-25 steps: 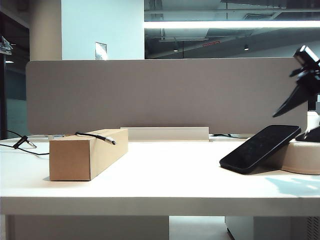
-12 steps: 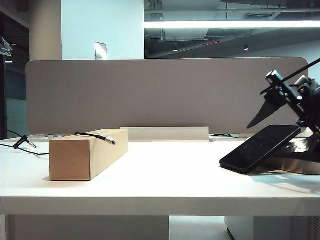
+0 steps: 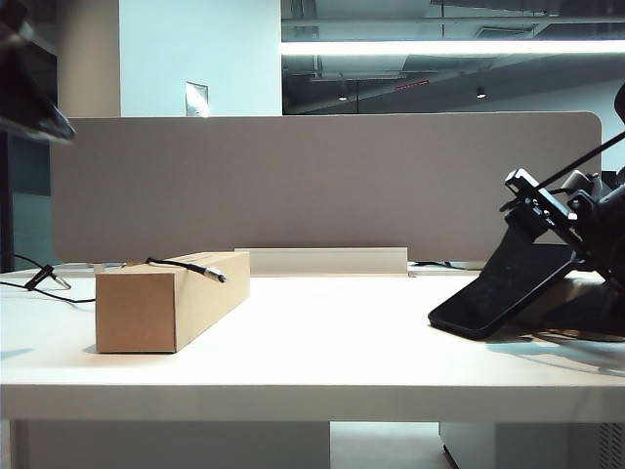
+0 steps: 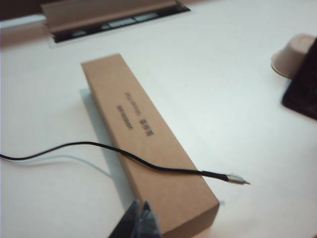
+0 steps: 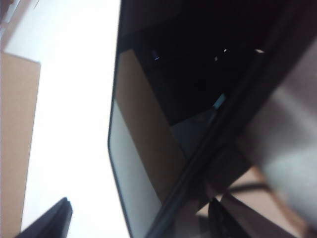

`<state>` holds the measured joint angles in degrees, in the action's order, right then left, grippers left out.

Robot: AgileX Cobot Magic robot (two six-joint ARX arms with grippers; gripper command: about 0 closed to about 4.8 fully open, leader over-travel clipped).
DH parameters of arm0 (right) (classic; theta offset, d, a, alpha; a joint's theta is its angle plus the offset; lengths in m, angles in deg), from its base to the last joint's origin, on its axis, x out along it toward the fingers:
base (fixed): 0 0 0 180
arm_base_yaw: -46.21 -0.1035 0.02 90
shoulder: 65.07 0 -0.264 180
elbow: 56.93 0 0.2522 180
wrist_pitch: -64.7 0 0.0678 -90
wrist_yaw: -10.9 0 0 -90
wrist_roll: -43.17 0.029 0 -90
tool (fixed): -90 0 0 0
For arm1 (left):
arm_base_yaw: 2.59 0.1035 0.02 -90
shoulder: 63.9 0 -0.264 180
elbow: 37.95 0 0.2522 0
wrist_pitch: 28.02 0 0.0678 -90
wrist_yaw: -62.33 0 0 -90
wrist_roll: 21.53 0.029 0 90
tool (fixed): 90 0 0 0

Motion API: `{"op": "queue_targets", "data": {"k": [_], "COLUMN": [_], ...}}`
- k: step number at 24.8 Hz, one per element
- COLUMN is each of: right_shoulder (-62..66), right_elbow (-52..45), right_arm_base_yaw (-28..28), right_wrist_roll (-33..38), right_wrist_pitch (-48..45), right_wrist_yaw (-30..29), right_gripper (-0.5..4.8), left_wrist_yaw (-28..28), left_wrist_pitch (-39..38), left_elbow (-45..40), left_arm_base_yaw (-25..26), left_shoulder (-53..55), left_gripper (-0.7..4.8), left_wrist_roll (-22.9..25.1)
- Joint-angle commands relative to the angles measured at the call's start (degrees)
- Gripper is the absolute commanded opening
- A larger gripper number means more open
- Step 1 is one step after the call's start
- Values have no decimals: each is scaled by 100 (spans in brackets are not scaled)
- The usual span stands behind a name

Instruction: Pick up the charging cable and the phone, plug the charging cable into the charging port on the phone, and finally place them back on the table.

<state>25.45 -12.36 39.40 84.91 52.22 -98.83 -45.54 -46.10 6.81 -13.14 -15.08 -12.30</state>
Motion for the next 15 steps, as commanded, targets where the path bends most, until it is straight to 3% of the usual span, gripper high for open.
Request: {"op": "queue_targets", "data": {"k": [1,6,10,15], "right_shoulder": [52,374,656,970], "right_elbow": [17,46,52,57], "right_arm_base_yaw": [-4,-4,-4,-7], "right_wrist_roll": [-33,-15,-7,28], "right_wrist_pitch": [-146,-461,-876,-1228], "right_wrist_yaw": [79,74,81,282], "right_gripper": [378,377,377,377], "left_wrist_yaw": [-33,-37,-33,-13], "left_wrist_pitch": [-144,-953,-1021,-1193], "left_elbow": [236,1141,1226,1226], "left_arm_base_yaw": [-345,-623,-623,-623], "left_shoulder": [374,1346,1429,1429], "left_gripper": [-6,-3,7,31], "left_wrist_roll": [376,551,879,883]}}
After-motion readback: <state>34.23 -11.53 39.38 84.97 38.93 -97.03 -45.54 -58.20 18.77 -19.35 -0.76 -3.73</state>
